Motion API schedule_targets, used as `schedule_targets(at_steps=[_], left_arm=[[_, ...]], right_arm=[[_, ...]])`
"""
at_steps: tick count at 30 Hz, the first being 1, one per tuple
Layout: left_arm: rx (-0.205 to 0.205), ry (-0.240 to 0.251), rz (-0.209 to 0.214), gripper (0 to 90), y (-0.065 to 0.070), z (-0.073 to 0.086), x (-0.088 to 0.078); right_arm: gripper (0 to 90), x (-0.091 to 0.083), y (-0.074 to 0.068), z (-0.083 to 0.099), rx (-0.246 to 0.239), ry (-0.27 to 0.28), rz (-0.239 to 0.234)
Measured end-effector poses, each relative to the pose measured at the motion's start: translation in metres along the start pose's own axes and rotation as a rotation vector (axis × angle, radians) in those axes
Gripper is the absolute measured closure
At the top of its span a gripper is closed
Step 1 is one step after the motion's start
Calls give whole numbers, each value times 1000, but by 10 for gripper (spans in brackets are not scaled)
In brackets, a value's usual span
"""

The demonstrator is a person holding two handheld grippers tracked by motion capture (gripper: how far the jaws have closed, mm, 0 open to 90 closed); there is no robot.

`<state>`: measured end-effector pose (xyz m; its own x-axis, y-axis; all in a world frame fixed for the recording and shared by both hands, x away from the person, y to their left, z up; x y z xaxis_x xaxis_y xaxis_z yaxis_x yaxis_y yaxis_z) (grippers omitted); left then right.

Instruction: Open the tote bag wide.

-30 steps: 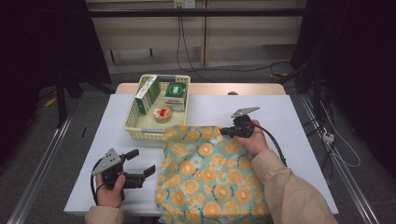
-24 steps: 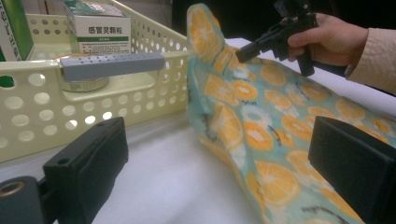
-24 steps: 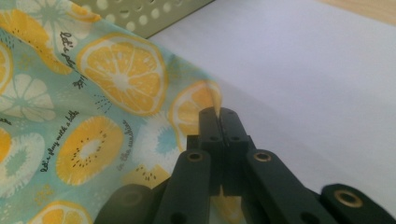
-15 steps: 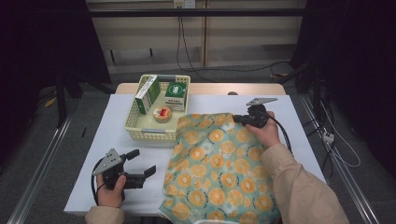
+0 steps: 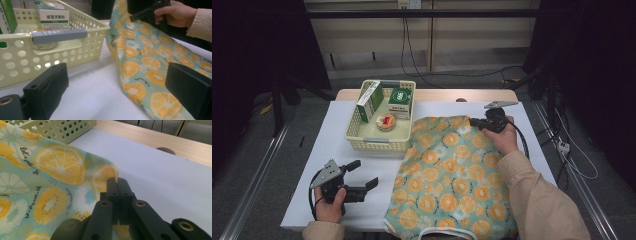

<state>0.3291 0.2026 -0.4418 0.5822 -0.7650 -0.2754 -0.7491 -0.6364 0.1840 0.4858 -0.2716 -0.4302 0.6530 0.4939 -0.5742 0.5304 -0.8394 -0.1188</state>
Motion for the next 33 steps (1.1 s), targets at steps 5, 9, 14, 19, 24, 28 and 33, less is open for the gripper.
schedule_targets(at_steps=[5,9,14,19,24,28,33], left_arm=[[-3,3,0,48,1,0,-1],[-6,2,1,48,2,0,-1],[-6,-3,2,47,2,1,0],[-7,-10,2,48,2,2,0],[-15,-10,1,47,0,3,1],[-20,-8,4,47,0,3,1],[-26,-9,16,47,0,4,3]], right_arm=[[900,-1,12,-5,13,3,23],[900,-1,26,-9,29,7,50],[900,-1,48,-19,48,6,93],[900,4,74,-24,76,-2,141],[887,7,95,-29,114,25,190],[477,8,96,-25,102,14,238],[337,-2,69,-22,30,17,141]])
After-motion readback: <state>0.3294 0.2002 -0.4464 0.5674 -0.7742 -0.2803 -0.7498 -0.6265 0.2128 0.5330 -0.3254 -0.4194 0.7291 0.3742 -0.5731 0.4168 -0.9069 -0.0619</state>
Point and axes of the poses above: each handheld gripper's, and its own axes: x roughly forward along the jaws, z roughly out of its underside, y roughly to its right, the point moved 2 cm from there along x, roughly forward along the jaws
